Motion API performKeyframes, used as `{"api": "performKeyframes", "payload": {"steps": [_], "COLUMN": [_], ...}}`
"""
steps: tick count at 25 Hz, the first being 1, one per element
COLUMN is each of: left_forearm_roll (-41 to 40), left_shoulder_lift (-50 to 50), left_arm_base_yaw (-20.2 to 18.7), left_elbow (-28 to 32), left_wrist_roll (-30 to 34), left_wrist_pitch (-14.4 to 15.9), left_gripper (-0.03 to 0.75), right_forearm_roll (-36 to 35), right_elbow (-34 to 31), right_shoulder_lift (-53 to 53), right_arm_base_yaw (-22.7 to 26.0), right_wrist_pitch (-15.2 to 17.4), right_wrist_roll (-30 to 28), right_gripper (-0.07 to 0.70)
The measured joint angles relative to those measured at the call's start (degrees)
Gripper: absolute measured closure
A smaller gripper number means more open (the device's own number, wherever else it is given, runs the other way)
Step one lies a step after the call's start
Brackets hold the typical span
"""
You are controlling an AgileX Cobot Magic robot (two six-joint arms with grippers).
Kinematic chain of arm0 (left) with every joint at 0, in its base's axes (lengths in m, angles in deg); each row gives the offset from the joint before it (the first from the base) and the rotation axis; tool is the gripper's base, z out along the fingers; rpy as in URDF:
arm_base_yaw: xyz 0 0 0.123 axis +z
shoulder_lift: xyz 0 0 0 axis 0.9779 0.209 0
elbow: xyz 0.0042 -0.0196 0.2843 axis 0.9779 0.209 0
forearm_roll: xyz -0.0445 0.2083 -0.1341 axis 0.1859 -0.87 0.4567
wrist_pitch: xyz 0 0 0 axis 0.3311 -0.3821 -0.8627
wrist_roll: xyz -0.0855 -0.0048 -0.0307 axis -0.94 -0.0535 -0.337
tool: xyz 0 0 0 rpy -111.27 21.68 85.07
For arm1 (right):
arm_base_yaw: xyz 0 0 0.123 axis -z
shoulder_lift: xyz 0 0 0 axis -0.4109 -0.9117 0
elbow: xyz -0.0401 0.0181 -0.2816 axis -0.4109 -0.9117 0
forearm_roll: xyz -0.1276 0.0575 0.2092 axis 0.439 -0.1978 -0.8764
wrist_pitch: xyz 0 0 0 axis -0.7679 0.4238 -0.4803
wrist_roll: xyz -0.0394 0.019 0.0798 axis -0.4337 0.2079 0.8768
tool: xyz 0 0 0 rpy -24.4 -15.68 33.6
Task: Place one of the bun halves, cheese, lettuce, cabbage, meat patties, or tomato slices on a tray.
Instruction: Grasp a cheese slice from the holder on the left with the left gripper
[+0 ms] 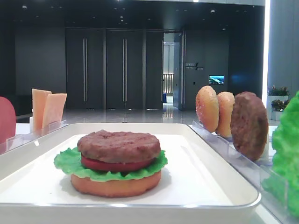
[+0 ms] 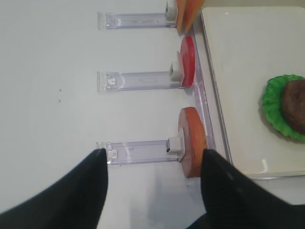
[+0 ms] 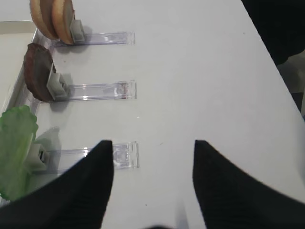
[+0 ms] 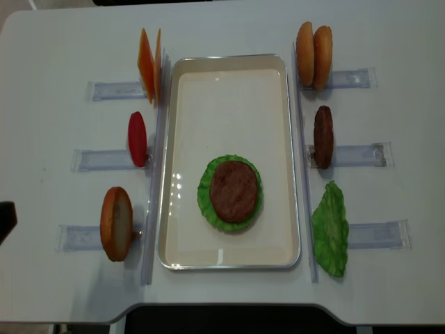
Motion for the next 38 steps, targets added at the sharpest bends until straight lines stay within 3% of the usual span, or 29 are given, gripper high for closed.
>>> {"api": "performKeyframes", "payload": {"steps": [8, 24, 38], "left_forearm_roll": [0.0, -4.7, -5.0], "left_shoulder_lift": [21.0, 52.7, 71.8], "left_arm_base_yaw": [0.0, 0.0, 0.0], "left_elbow": [-11.9, -38.7, -59.4], "left_wrist_roll": [-0.1, -0.6, -3.4], "left_wrist_pitch": [0.2, 7.3, 7.4], "left_gripper": [0.244, 0.244, 0.244], "right_forearm_roll": [0.0, 0.0, 0.0], "right_elbow": [0.0, 0.0, 0.0], "right_shoulder_lift": [0.0, 0.0, 0.0], "right_arm_base_yaw": [0.0, 0.0, 0.0], "right_wrist_pitch": [0.0, 0.0, 0.0], "right_wrist_roll": [0.0, 0.0, 0.0], "right_gripper": [0.269, 0.269, 0.269]}}
